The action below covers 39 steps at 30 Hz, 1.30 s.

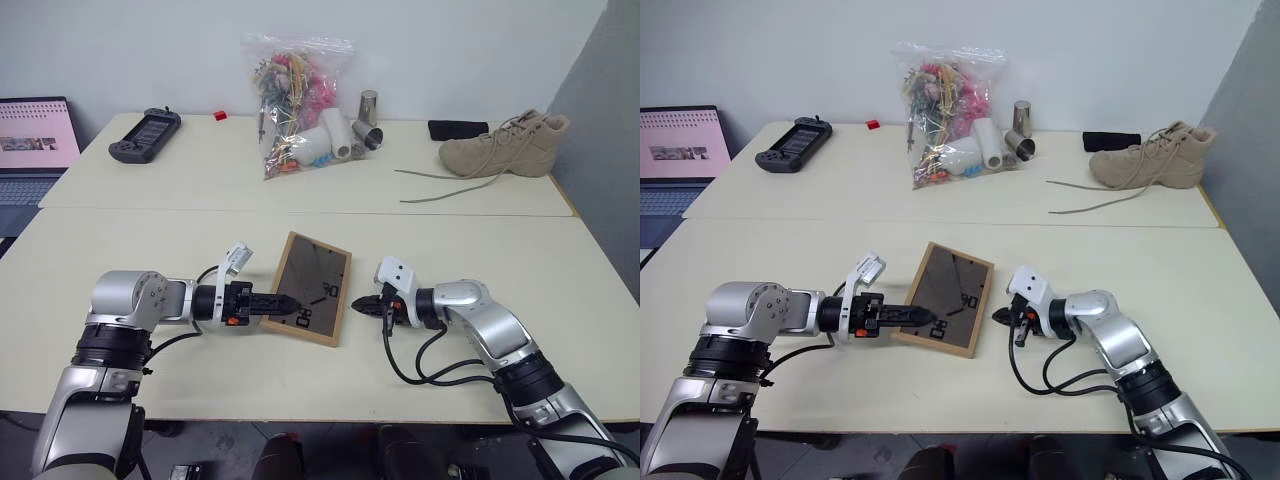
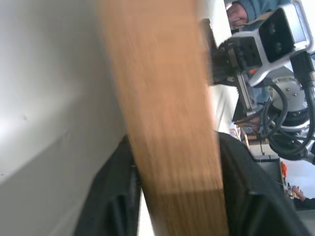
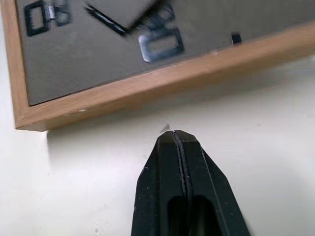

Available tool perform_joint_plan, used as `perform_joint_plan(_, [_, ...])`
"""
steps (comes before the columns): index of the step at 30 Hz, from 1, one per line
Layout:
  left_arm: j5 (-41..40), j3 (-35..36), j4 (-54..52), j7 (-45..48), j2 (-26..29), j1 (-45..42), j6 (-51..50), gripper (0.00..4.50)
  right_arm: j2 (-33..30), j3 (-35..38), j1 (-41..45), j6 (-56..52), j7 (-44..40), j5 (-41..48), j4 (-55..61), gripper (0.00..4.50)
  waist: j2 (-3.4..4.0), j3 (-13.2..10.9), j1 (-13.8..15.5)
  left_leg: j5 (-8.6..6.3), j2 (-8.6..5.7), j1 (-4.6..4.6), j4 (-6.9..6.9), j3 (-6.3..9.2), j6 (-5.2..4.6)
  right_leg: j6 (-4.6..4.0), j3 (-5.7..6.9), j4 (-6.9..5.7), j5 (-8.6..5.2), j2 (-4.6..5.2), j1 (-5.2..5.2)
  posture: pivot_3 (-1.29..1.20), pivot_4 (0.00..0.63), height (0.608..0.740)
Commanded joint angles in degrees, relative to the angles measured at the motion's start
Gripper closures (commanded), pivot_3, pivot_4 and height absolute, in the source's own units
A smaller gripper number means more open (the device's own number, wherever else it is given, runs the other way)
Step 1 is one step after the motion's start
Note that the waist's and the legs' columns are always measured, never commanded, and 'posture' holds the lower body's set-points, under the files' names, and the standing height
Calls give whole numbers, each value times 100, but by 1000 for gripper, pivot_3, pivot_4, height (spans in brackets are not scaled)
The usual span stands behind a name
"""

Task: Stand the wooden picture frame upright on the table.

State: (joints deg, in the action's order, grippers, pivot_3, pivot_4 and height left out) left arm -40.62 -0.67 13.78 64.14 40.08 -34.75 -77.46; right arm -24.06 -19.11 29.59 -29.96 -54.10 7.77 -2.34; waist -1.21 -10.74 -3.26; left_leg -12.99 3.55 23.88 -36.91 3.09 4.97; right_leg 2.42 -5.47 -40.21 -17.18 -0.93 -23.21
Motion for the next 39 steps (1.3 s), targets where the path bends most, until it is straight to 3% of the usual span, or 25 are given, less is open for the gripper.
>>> perform_joint_plan(1, [-84,293,-342,-185,18,-112,182,3204,-223,484,127,74,54,126,37,4500,0,0,0,0,0,-1,-1,0,0,0,0,0,0,0,1,0,150,740])
perform_joint_plan(3, [-53,438,-410,-383,-97,-172,368,3205,-274,799,319,-187,21,393,87,4500,-1,-1,1,0,-1,0,0,0,0,0,-1,1,0,1,0,0,150,740])
perform_joint_plan(11, [-96,866,-659,-766,-351,-273,877,3205,-652,1447,1091,-975,-346,1145,162,2947,-1,-1,-3,0,2,0,5,-1,0,-1,0,5,0,-1,0,0,150,740])
perform_joint_plan(18, [35,710,-991,-856,-476,-212,1502,3205,-88,1643,1714,-1673,130,1670,252,1338,-1,-2,-14,0,3,1,5,-2,0,-1,-2,7,1,-1,-2,0,150,740])
perform_joint_plan(24, [-31,683,-1112,-968,-626,-262,1625,3205,406,1448,1869,-1558,509,1567,69,17,-1,-2,-2,0,1,5,4,-2,0,-1,-2,9,1,2,-1,0,150,740])
perform_joint_plan(39, [66,627,-965,-1001,-682,-346,1825,3205,1075,987,1814,-1917,578,1998,872,17,0,-2,-4,0,2,6,6,-1,0,-1,0,9,1,1,-4,0,150,740])
